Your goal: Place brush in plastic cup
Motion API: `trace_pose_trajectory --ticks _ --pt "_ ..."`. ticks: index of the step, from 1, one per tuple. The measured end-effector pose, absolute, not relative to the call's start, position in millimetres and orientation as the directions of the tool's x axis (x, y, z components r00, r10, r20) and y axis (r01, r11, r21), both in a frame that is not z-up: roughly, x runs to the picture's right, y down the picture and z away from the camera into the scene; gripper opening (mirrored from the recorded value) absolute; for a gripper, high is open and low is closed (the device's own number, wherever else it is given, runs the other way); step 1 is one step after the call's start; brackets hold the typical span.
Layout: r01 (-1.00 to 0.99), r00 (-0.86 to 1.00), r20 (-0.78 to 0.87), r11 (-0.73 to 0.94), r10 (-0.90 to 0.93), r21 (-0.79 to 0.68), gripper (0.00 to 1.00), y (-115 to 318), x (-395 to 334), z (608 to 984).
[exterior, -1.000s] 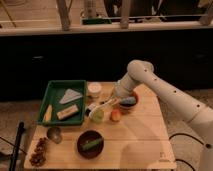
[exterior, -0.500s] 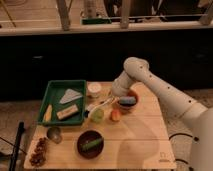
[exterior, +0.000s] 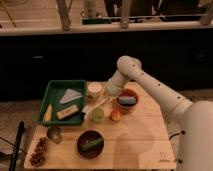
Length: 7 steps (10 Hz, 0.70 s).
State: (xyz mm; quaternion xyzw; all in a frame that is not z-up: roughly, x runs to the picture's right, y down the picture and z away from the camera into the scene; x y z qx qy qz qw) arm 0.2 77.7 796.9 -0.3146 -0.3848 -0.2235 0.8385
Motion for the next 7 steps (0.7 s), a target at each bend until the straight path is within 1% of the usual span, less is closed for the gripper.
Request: trace_pose_trajectory --ticks 3,4,5,7 --pt "0.639 0.589 0.797 0.681 -0.134 -0.358 0.04 82 -4 806" --pt "0.644 0.585 0.801 0.674 -0.129 -0.362 0.06 85 -5 809" --pt "0.642 0.587 0.801 0.672 -0.119 -0.371 0.14 88 -3 812" --pt "0.638 0.588 0.803 0.667 -0.1 -0.385 0.34 95 -3 817"
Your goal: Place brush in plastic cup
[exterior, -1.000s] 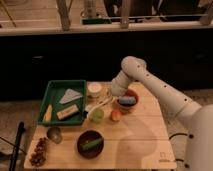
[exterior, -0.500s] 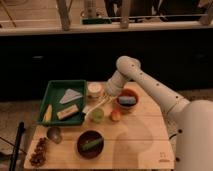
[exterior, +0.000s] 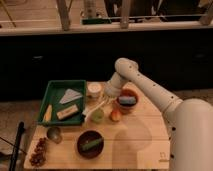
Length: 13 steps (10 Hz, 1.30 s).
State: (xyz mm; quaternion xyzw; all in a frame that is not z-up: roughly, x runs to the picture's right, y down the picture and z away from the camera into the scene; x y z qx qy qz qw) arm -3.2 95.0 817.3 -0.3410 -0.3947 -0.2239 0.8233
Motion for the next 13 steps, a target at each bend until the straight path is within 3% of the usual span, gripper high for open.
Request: trace_pose_trajectory --ticks 4,5,13 --pt "0.626 0.586 0.808 0.671 -0.068 -0.398 0.74 103 -1 822" --pt "0.626 0.584 0.809 0.671 -0.064 -0.398 0.79 104 -2 822" --pt "0.638 0.574 0.817 0.655 -0.055 -0.405 0.8 110 -9 823"
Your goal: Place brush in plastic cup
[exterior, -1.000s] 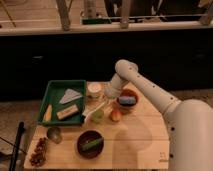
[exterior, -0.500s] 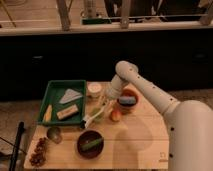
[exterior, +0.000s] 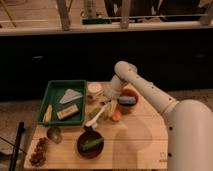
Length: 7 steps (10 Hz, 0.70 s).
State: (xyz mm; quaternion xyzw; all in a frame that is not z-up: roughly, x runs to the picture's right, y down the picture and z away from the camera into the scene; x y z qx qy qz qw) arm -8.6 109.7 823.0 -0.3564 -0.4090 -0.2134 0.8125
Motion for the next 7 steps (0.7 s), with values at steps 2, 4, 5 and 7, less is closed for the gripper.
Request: trace_pose_trajectory --ticks 2,4,5,7 --pt "0.642 0.572 0.818 0.652 -0.056 -0.405 0.8 110.2 -10.0 822.7" --pt "0.643 0.573 0.817 0.649 -0.056 -0.406 0.8 110.9 -9.6 822.4" --pt "0.644 0.574 0.817 0.648 -0.058 -0.406 0.8 111.1 -9.9 822.0" --pt "0.644 0.575 0.816 0.648 -0.06 -0.407 0.8 111.0 -9.3 821.6"
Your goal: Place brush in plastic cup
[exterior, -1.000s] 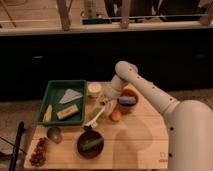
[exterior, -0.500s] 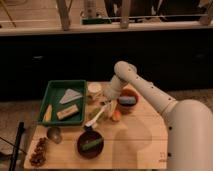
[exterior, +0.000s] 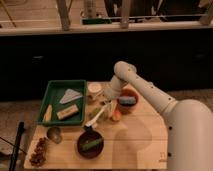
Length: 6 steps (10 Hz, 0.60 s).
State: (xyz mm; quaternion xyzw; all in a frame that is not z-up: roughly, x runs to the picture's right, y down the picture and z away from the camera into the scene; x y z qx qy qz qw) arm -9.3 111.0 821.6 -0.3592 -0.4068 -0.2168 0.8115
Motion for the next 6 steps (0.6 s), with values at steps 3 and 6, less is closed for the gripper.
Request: trace_pose_trajectory --ticks 3,6 --pt "0.648 0.574 0.816 0.647 -0.069 -0.401 0.8 109.4 -8.9 820.4" --pt "0.656 0.569 0.818 0.642 -0.076 -0.397 0.8 108.1 -9.9 819.9"
